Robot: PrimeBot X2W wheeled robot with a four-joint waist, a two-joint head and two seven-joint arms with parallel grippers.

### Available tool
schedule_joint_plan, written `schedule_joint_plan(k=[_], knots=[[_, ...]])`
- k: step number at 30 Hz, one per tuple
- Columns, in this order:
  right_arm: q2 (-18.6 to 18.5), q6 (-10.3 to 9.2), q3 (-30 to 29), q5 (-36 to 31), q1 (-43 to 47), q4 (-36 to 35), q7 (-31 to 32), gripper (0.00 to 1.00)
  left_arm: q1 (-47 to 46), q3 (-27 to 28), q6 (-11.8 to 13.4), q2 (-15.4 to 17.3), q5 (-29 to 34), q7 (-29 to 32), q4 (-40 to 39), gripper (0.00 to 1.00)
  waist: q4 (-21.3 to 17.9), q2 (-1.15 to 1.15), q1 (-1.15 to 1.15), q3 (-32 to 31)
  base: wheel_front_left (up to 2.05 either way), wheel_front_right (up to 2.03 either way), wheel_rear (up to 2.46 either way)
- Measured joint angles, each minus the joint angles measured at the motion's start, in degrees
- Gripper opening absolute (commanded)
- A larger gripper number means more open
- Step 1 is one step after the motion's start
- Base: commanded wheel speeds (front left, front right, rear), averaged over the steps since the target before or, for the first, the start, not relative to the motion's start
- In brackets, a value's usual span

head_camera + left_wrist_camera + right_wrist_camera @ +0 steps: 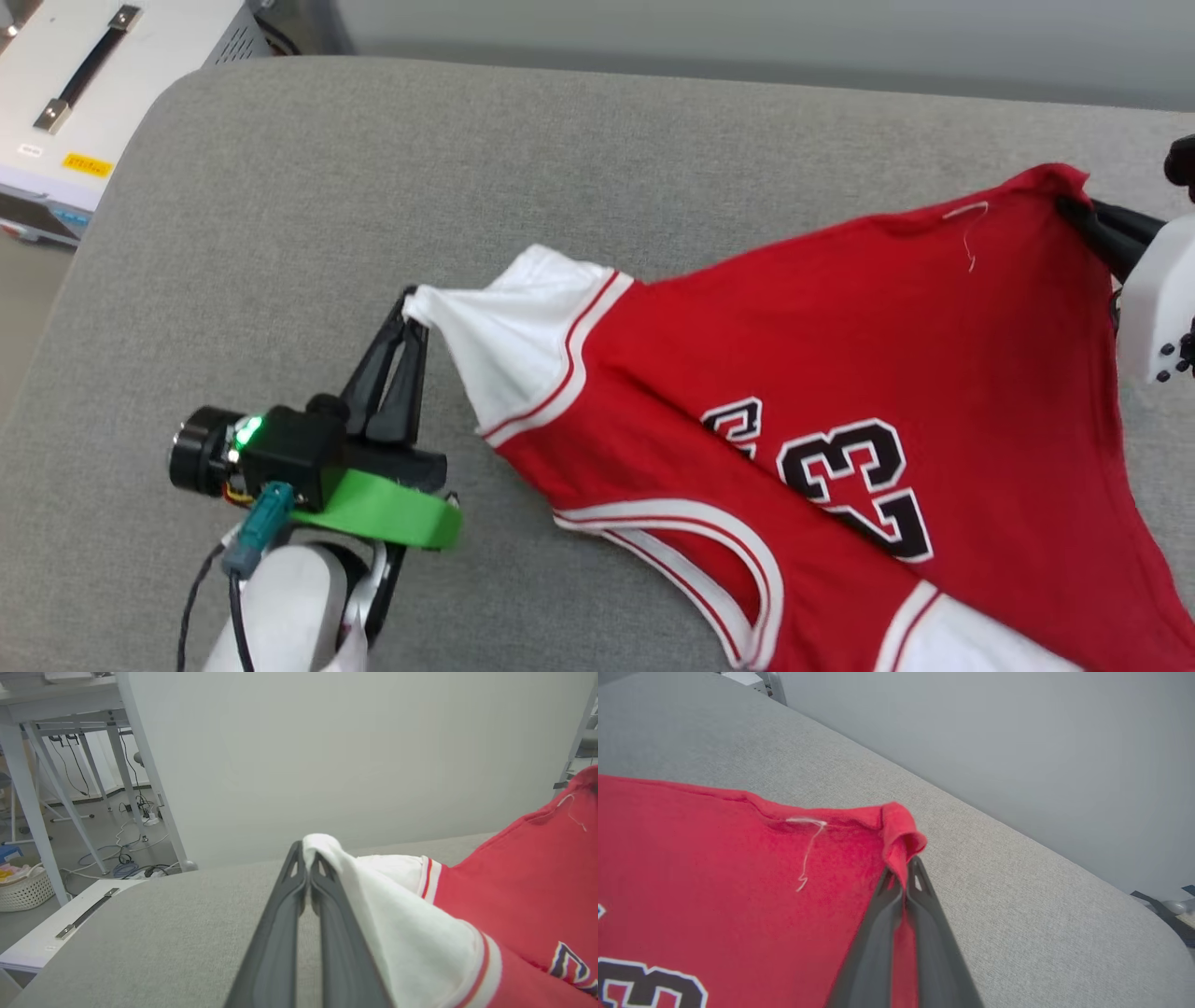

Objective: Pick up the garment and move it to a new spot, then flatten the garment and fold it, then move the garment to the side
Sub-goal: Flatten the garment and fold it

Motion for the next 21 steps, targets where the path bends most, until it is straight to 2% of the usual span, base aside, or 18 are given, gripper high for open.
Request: schedule_joint_plan(k=[11, 17, 21], knots=[[4.5, 0.00, -13.4, -3.4, 0.6, -6.1, -1.8, 0.00, -18.7, -1.0, -2.7, 3.5, 0.7, 5.1, -3.4, 0.00, -4.6, 0.00, 0.00, -2.7, 0.00, 0.00, 0.00], [6.4, 0.00, -19.1, -6.4, -2.6, -9.6, 0.7, 0.00, -31.9, -1.3, -3.8, 5.9, -0.3, 7.2, -1.5, 0.00, -5.7, 0.00, 0.00, 0.0, 0.00, 0.00, 0.00], [7.6, 0.00, -23.1, -8.1, -9.1, -9.8, 2.2, 0.00, -43.4, -2.3, -4.3, 7.6, -0.7, 7.9, 1.9, 0.00, -5.9, 0.00, 0.00, 3.3, 0.00, 0.00, 0.00]])
